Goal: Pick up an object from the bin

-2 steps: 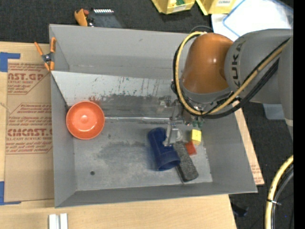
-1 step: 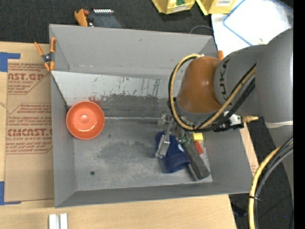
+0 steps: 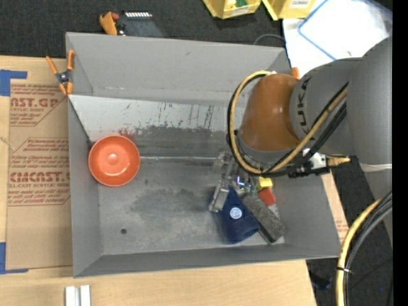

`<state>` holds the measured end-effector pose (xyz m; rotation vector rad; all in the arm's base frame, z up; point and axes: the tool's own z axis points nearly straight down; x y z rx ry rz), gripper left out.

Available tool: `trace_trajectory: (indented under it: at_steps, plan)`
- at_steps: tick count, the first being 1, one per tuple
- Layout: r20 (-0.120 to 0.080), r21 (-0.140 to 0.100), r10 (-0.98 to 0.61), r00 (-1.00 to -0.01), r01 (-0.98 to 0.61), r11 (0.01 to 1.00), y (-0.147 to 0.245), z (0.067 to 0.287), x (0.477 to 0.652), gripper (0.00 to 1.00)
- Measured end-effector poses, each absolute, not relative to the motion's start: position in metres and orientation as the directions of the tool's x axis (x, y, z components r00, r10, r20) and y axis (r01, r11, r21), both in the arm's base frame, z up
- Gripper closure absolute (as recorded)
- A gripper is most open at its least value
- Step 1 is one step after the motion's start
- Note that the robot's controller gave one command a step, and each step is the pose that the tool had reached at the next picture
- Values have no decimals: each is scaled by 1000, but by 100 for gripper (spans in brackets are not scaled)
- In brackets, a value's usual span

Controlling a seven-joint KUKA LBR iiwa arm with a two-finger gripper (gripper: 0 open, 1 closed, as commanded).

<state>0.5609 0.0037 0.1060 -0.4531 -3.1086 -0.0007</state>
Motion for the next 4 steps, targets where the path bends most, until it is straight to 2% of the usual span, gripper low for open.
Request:
trace_trajectory:
  at_steps: [1,2,3,4]
  plan:
    - [6,-3,580,-814,580,814,9,103,545,0]
    - [-2,0,559,-829,559,829,-71,68,525,0]
    - [4,3,678,-735,678,735,-72,69,487,100]
    - [4,3,678,-735,678,735,-72,69,487,100]
